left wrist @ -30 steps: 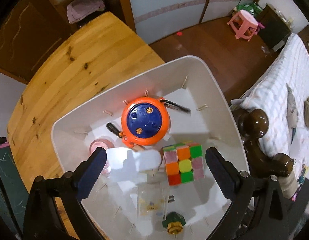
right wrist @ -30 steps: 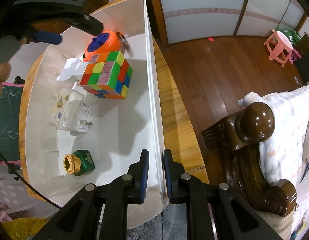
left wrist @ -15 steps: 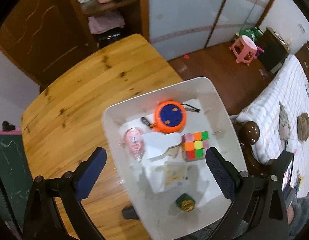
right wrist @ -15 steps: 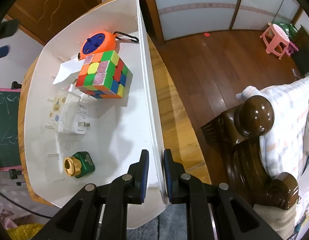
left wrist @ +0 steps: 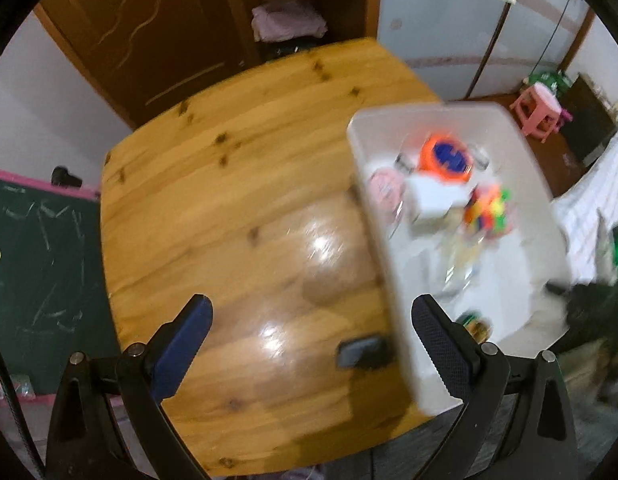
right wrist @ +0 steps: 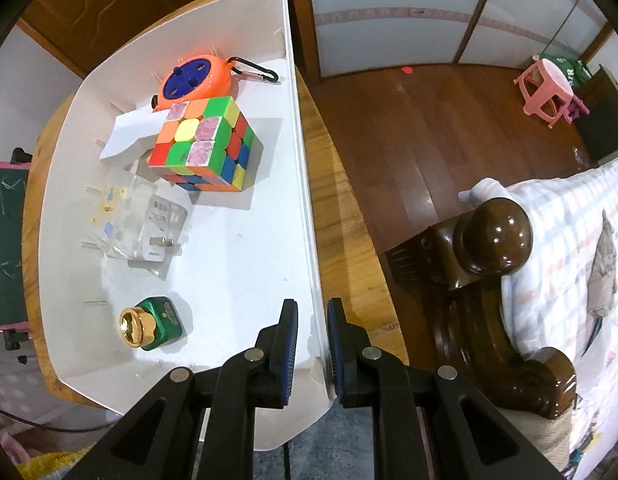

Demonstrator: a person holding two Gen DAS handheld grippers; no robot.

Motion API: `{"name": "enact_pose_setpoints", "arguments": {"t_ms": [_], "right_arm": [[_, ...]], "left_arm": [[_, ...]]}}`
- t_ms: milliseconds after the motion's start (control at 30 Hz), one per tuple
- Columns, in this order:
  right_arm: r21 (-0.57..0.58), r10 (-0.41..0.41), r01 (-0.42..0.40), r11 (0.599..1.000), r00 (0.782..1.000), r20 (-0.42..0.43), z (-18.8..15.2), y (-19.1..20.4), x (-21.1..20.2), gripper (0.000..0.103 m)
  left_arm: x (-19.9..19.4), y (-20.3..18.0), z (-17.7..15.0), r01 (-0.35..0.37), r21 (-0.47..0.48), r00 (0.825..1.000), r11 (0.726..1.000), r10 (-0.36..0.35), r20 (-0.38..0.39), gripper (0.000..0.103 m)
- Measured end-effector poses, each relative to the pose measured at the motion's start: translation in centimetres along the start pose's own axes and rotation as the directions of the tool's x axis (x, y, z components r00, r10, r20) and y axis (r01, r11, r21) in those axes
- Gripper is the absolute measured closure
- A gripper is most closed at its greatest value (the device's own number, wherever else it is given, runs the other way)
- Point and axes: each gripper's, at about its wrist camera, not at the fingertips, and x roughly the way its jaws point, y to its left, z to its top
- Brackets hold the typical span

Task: Organize rigid objects
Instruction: 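Move the left tool to the black plug adapter on the table, then close the left tool on the black adapter and lift it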

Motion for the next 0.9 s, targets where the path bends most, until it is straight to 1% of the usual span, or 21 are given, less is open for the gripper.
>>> {"name": "enact_pose_setpoints", "arguments": {"t_ms": [100,200,300,367,467,633,800,900], "right_arm": [[-0.008,-0.02,0.02,1.0,1.0,-0.006,0.1,0.3,-0.1,0.088],[-0.018,-0.042,0.042,0.999,0.999,-0.008,0.1,0.6,-0.1,0.088],[-0.032,-0.072,0.071,0.997,0.997,-0.007,0.0,1.0,-0.1,0.088],[-0.031,-0.085,0.085,0.996,0.996,-0.005,0.0,1.1,0.0,0.088],[-0.02,-0.097,0.097,0.995,0.995,-0.007,0.0,1.2,0.0,0.088],[0.005,-0.123,0.124,0.992,0.992,-0.019,-0.5,1.1,0.4,0.088],[0.039,-0.141,0.142,0.989,0.989,-0.033,-0.9,0.9,0.8,0.088],[0.054,-0.153,0.154,0.987,0.988,-0.031,-0.9,0.9,0.8,0.088]], "left_arm": [[1.4,0.1,-2.6,-0.019,0.06,1.0,0.998,0.019,-0.001,0.003],[3.3,-0.3,-5.0,-0.001,0.163,1.0,0.987,0.0,0.0,0.003],[5.1,-1.4,-6.9,0.023,0.283,1.0,0.959,-0.022,-0.008,0.003],[6.4,-2.1,-7.8,0.054,0.346,0.998,0.937,-0.046,-0.032,0.003],[7.7,-2.7,-8.3,0.107,0.402,0.994,0.909,-0.094,-0.053,0.003],[9.7,-2.9,-8.0,0.183,0.436,0.983,0.881,-0.166,-0.078,0.003],[11.2,-3.4,-7.5,0.229,0.485,0.973,0.844,-0.211,-0.093,0.003],[11.9,-3.9,-7.4,0.236,0.524,0.971,0.819,-0.218,-0.098,0.003]]}}
